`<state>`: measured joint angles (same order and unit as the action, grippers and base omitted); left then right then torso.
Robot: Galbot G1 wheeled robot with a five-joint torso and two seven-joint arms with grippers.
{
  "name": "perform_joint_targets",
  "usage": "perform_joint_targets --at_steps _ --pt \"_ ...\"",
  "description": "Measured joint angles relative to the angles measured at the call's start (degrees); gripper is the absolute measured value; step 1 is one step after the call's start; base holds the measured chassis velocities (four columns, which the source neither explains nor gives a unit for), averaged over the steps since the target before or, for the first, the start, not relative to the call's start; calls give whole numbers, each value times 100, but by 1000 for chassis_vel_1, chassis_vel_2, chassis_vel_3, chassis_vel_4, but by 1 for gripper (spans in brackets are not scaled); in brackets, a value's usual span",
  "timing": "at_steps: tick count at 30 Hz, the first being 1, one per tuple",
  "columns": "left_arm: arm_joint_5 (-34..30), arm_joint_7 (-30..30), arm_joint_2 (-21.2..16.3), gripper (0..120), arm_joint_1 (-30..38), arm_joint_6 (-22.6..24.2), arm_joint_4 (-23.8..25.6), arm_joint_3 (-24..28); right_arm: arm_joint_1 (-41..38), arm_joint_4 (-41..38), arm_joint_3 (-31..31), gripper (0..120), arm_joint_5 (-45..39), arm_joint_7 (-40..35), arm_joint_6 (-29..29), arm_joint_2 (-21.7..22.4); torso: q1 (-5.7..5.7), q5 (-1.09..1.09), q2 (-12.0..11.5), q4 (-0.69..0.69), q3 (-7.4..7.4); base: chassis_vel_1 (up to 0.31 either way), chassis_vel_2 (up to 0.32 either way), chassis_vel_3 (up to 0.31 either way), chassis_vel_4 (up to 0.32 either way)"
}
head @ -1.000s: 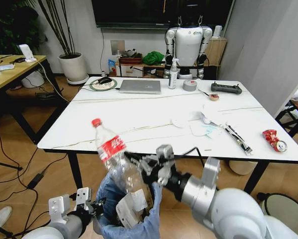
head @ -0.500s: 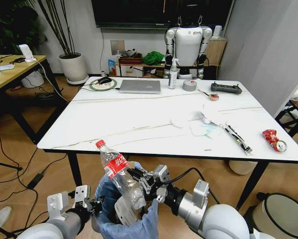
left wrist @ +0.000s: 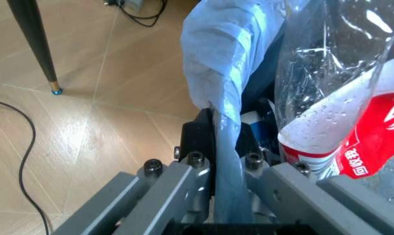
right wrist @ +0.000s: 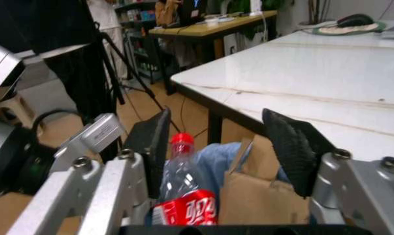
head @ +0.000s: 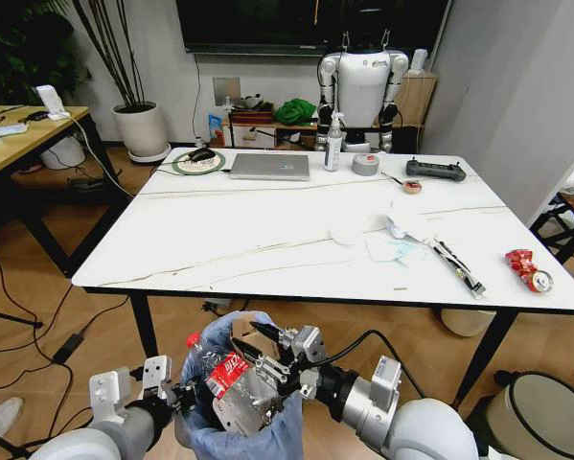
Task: Pick up the trash bin and place the trash from the table into it.
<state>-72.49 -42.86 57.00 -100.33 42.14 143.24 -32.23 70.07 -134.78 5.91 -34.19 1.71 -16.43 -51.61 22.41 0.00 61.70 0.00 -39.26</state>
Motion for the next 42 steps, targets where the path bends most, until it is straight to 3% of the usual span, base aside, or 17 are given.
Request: perform_joint_targets --at_steps 6,8,13,16,21,29,34,40,42 --pt "0 1 0 0 -54 0 0 6 -640 60 -530 80 -867 -974 -391 -186 0 0 0 0 0 0 0 0 0" --pt "3 2 -1 0 -64 0 0 5 -753 96 -608 84 -1055 -1243 -470 -208 0 0 0 1 0 0 0 0 0" --pt "21 -33 2 0 -120 0 0 9 -1265 471 -1004 99 -1931 -2839 -819 -269 0 0 0 1 0 0 0 0 0" --pt "23 -53 -3 0 -144 0 0 10 -1353 776 -1293 100 -2314 -3455 -1029 -264 0 1 0 1 -1 0 0 0 0" --pt "24 -59 -13 0 -158 0 0 28 -1499 1456 -1722 100 -2406 -3668 -1246 -225 0 2 0 -1 -1 0 0 0 0" --pt "23 -55 -11 0 -146 0 0 53 -2242 2584 -1649 100 -2530 -3626 -1506 -213 1 1 -1 1 -1 0 0 0 0" --pt "21 -55 12 0 -153 0 0 49 -2420 2788 -1597 99 -2578 -3584 -1643 -165 1 1 -1 1 -1 0 0 0 0" --pt "13 -50 27 0 -142 0 0 47 -2401 2834 -1579 88 -2589 -3505 -1793 -81 0 1 0 1 0 0 0 0 0" --pt "10 -47 26 0 -132 0 0 45 -2341 2835 -1572 79 -2579 -3469 -1821 -59 0 1 -1 0 0 0 0 0 0"
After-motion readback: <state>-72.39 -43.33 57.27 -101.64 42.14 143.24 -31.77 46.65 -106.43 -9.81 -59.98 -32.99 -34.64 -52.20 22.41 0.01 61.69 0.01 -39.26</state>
